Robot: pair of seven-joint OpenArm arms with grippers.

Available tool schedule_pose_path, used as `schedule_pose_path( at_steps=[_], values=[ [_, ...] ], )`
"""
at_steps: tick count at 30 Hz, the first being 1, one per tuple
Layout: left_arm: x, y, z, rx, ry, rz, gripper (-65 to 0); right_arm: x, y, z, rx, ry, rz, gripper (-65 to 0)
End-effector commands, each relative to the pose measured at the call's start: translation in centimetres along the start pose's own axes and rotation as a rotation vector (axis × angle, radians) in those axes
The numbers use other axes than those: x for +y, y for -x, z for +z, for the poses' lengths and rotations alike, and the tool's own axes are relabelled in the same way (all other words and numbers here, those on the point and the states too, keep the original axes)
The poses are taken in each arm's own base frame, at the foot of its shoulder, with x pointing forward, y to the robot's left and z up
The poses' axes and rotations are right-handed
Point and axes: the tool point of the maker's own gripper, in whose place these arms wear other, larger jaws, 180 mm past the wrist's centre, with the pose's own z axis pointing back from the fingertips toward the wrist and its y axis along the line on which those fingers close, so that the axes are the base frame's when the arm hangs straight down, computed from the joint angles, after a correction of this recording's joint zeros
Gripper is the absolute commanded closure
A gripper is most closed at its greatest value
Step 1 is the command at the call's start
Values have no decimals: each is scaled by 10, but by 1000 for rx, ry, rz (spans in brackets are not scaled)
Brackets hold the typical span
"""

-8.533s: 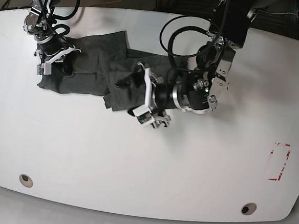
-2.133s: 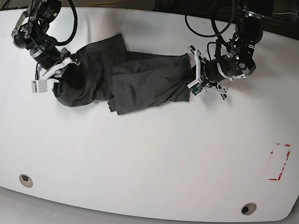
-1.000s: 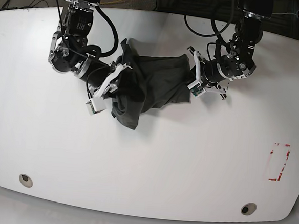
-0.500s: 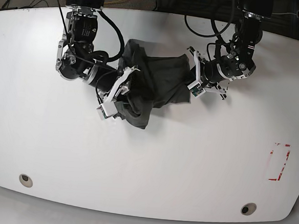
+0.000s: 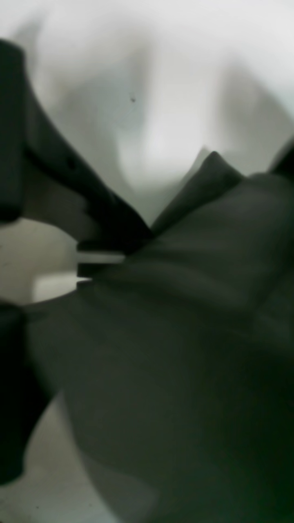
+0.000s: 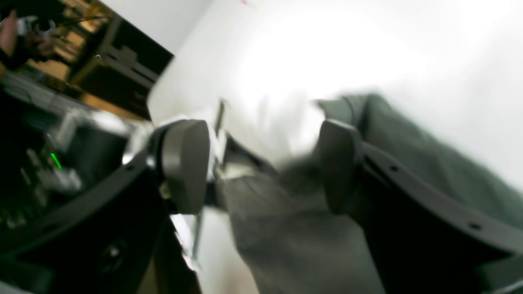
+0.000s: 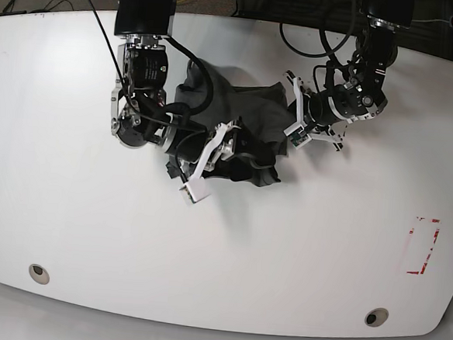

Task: Layout the t-shirt on the table in an organized manner, then fold the t-shirt properly
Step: 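Grasp the other end with the right gripper and fold it toward the left gripper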

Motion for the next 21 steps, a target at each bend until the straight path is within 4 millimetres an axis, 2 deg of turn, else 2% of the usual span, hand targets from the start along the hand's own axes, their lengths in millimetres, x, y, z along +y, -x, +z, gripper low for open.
schedule_pose_path(
  at_steps=[1,5,12,21],
  values=[
    [4,11,1,63,-16,-26,-22,0,-21,1,-60,-4,-15,-408],
    [6,8,3,55,-22,-29,-22,-8,-28,6,-74,21,-18,-408],
    [11,-3,10,30,-45,-55,-22,-43,-30,41,-64,130,5,-408],
    [43,-13,35,8,-141,-95,-22,-65,-29,67,-36,207,39,-407]
  ],
)
